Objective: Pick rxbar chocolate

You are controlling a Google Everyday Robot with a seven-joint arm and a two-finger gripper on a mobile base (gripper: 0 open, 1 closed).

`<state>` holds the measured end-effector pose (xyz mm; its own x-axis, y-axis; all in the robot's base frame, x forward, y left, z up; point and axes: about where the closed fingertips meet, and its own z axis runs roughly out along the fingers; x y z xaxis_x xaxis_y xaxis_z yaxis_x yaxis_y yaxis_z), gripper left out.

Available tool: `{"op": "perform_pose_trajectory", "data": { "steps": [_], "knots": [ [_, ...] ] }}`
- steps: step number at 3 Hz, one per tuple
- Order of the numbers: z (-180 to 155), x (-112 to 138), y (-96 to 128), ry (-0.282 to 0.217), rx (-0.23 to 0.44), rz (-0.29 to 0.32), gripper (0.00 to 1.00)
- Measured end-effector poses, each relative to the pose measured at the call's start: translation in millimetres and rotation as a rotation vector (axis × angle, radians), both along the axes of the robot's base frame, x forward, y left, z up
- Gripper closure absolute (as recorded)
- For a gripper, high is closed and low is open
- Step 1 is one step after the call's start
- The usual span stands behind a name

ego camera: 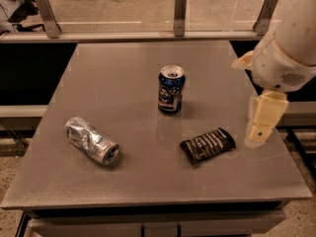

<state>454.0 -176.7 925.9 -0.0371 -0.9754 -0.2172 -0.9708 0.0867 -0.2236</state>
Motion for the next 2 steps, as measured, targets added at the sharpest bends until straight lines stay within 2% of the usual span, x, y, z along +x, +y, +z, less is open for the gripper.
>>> {"op": "perform_pose_trajectory", "data": {
  "steps": [1,2],
  "knots": [
    [-47.6,-0.1,22.5,0.026,-0.06,0.152,0.0],
    [-86.8,-2.9,35.1,0.095,-0.128,0.268,0.0]
  ]
}}
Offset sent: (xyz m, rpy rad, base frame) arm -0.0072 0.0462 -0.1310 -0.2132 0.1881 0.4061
